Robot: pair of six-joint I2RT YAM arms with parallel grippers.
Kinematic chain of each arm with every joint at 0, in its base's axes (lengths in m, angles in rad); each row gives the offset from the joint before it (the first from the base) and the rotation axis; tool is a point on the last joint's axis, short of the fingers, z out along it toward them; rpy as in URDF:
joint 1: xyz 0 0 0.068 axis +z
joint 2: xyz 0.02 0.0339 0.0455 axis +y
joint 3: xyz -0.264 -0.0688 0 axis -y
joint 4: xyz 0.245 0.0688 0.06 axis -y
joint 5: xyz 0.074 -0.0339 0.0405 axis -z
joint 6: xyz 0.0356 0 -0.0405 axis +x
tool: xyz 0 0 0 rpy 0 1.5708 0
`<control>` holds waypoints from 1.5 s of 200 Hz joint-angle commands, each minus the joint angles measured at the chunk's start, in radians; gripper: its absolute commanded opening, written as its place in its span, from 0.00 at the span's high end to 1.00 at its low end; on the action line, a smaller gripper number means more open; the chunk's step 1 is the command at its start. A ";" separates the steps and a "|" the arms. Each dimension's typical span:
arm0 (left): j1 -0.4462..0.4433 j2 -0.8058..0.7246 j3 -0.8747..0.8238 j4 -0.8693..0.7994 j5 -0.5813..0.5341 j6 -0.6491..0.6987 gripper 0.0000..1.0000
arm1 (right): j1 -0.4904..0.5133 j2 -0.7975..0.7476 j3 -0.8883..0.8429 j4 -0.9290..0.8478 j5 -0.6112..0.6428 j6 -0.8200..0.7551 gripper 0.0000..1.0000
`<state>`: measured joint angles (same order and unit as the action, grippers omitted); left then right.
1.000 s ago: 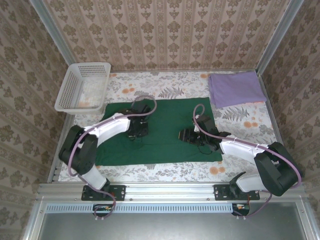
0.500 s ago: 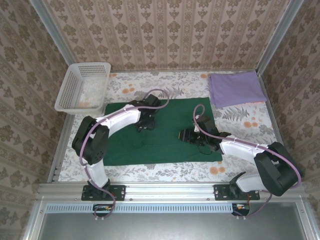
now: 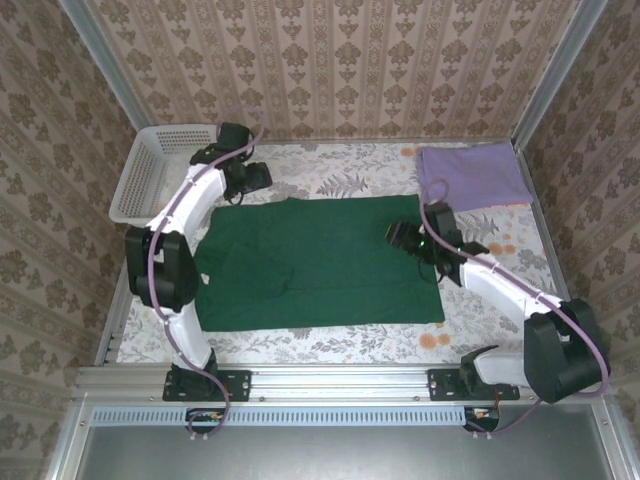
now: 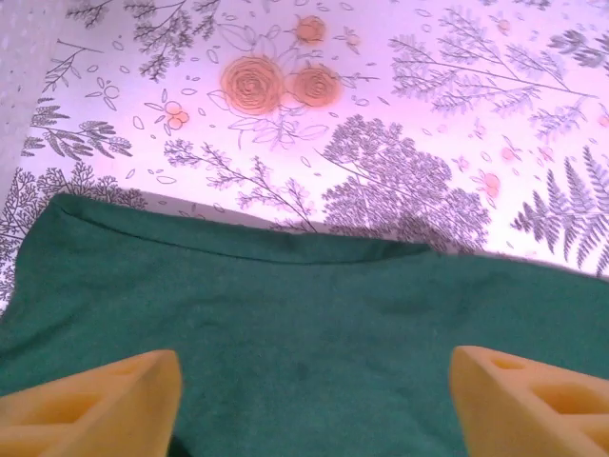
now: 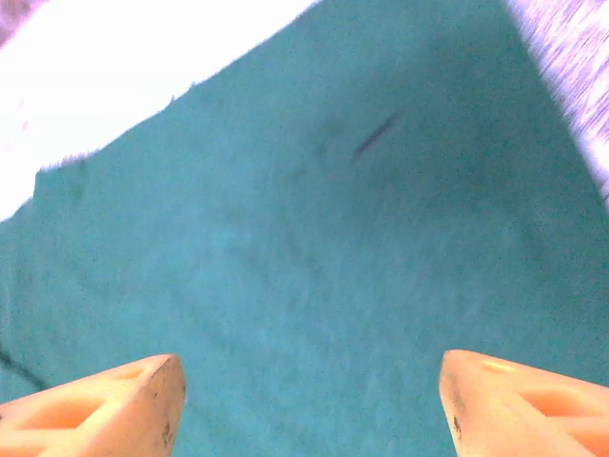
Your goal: Fold and stack the t-shirts
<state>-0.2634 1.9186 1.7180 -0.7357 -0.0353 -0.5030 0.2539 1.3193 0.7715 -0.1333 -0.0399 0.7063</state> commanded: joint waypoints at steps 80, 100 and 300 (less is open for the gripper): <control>0.051 0.451 0.384 -0.146 -0.036 0.185 0.19 | -0.165 0.656 0.733 -0.307 0.045 -0.292 0.47; 0.066 0.460 0.389 -0.134 -0.038 0.185 0.19 | -0.165 0.736 0.819 -0.336 0.058 -0.315 0.53; 0.107 0.413 0.208 -0.076 -0.079 0.189 0.31 | -0.164 1.037 1.158 -0.592 0.088 -0.302 0.57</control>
<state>-0.1757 2.3547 1.9514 -0.7864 -0.1047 -0.3199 0.0895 2.3131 1.8786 -0.6460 0.0422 0.3962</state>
